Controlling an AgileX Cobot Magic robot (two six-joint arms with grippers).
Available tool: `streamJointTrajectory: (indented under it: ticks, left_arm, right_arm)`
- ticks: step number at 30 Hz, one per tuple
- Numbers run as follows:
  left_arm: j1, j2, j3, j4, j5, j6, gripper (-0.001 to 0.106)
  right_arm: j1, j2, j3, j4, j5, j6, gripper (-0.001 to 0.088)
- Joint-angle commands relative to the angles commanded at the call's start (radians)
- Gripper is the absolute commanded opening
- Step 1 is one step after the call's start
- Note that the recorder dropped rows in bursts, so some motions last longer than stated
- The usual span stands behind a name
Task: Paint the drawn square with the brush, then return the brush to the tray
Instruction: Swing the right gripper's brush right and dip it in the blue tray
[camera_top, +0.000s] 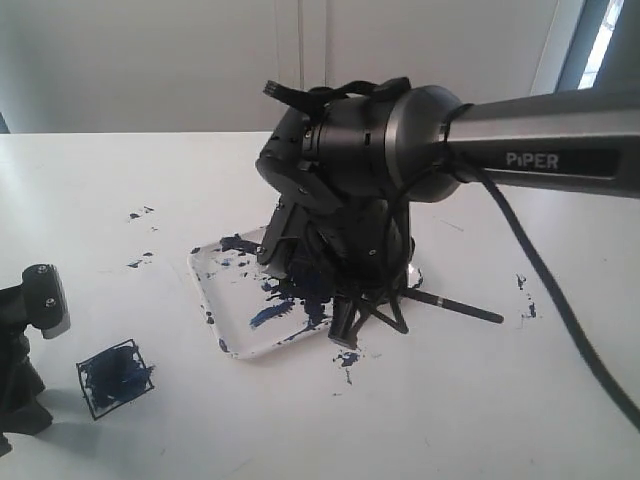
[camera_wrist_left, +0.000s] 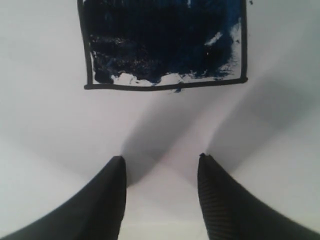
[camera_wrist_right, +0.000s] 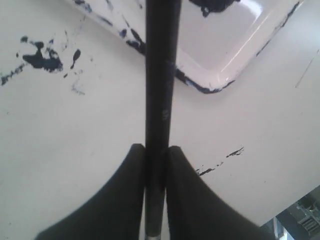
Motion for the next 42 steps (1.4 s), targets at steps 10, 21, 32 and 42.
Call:
streamJointTrajectory:
  ticks: [10,21,32,42]
  left_arm:
    - [0.000,0.000,0.000,0.000,-0.023,0.000,0.052]
    - [0.000,0.000,0.000,0.000,-0.029,0.000,0.052]
    - [0.000,0.000,0.000,-0.007,-0.036,0.000,0.052]
    - [0.000,0.000,0.000,-0.014,-0.038,0.000,0.052]
  right_arm:
    - [-0.026,-0.030,0.145,-0.060,0.000,0.042,0.0000]
    - [-0.040,-0.007,0.159,-0.124,0.000,0.052,0.0000]
    - [-0.065,0.046,0.159,-0.128,0.000,0.052,0.0000]
    - [-0.065,0.045,0.159,-0.175,0.000,0.074,0.0000]
